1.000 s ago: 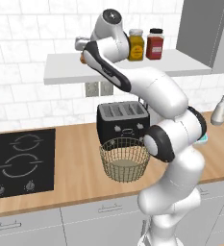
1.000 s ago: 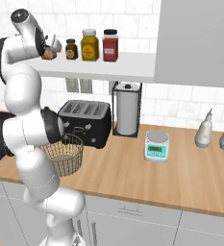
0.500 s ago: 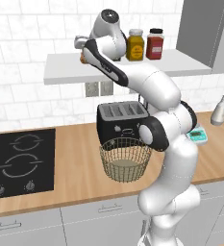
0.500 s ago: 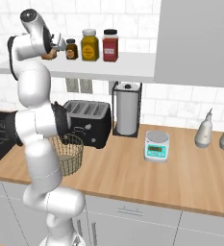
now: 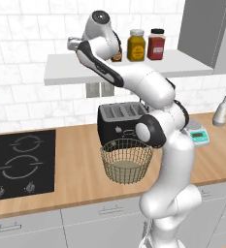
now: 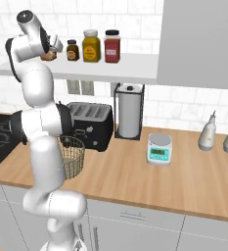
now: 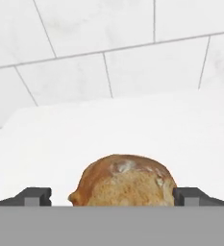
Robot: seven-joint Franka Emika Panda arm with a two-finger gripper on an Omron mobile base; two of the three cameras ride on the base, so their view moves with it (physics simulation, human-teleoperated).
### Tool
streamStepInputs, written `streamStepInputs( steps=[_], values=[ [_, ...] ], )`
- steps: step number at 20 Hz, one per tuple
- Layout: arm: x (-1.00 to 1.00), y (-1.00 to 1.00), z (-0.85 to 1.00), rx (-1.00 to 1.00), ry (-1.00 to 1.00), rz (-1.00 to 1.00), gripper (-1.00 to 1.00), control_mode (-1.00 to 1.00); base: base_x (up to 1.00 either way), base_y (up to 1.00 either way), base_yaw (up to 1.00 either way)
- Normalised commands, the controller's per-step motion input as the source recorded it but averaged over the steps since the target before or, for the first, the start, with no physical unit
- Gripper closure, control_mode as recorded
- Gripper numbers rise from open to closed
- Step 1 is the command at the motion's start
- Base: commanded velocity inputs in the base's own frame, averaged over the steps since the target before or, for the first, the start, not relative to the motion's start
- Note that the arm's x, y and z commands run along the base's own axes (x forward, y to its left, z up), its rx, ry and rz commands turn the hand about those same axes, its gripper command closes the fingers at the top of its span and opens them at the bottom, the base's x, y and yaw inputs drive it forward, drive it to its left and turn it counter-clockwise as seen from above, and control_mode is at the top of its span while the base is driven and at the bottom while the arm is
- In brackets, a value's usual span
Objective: Open the cabinet, pick up the bread from the cabinet and place it in the basket. Then move the basket to the dining counter.
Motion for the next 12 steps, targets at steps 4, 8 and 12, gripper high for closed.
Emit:
streamStepInputs(
  steps=[4, 8, 12],
  values=[
    [0.13, 0.00, -0.61, 0.00, 0.04, 0.00, -1.00, -1.00, 0.00, 0.00, 0.00],
    [-0.03, 0.00, -0.73, 0.00, 0.06, 0.00, -1.00, -1.00, 0.00, 0.00, 0.00],
    [0.00, 0.01, -0.48, 0.00, 0.00, 0.01, 1.00, -1.00, 0.00, 0.00, 0.00]
  ],
)
